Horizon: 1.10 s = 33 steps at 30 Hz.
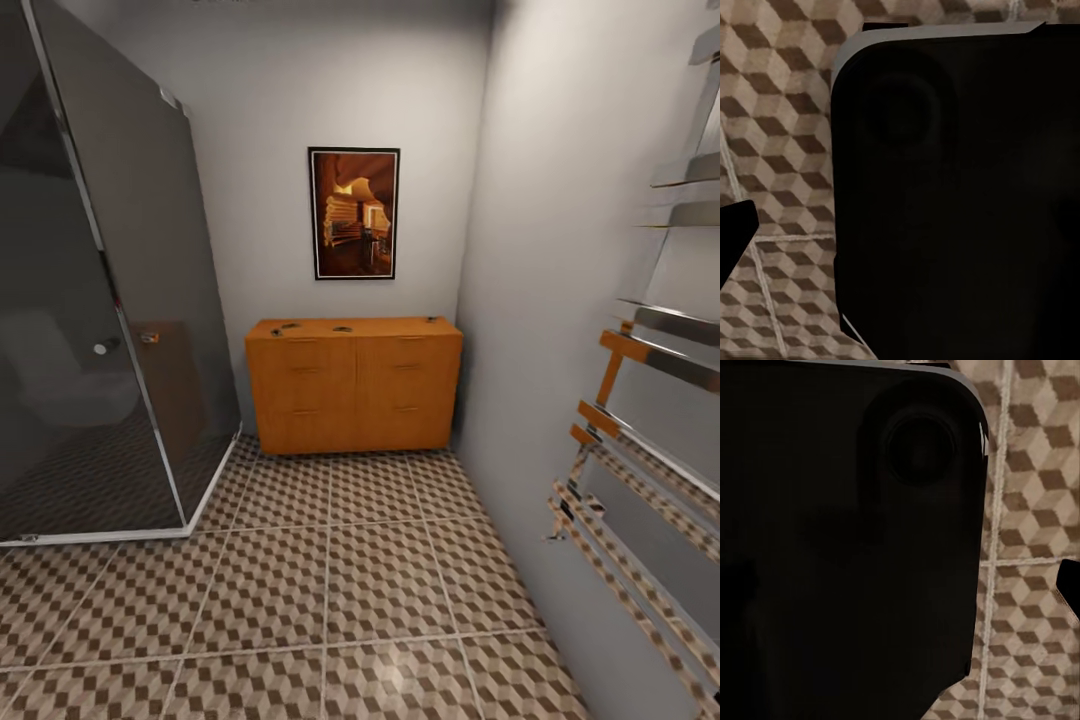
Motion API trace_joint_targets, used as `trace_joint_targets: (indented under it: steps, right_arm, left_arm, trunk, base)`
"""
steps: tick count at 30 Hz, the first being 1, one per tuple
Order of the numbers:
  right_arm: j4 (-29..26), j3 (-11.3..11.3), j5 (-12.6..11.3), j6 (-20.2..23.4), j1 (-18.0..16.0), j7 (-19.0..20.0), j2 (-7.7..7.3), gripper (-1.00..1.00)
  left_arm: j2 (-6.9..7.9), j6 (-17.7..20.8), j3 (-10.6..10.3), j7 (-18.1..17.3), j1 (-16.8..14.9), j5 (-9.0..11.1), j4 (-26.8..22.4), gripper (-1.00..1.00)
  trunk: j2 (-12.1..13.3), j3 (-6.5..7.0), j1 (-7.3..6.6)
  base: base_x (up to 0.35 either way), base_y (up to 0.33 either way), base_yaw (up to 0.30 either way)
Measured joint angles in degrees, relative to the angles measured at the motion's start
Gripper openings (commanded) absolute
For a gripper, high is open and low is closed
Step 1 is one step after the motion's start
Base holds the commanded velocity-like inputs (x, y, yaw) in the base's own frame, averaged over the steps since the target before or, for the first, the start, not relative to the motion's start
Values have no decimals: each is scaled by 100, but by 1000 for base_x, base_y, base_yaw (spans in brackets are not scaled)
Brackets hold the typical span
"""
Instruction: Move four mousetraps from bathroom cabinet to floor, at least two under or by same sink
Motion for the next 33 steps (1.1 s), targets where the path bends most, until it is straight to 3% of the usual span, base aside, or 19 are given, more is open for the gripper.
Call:
trace_joint_targets:
  steps: [10, 33]
  right_arm:
    - [0, 2, 2, 0, 0, 0, 0, 100]
    - [0, -8, -31, 2, 0, 0, -5, 100]
  left_arm:
    - [-2, -7, 4, 0, 0, 0, 0, 100]
    - [4, 56, -3, 0, 1, 35, 3, 100]
  trunk:
    - [0, 0, -1]
    - [-1, 0, -3]
  base:
    - [35, 0, 243]
    - [314, 0, 6]
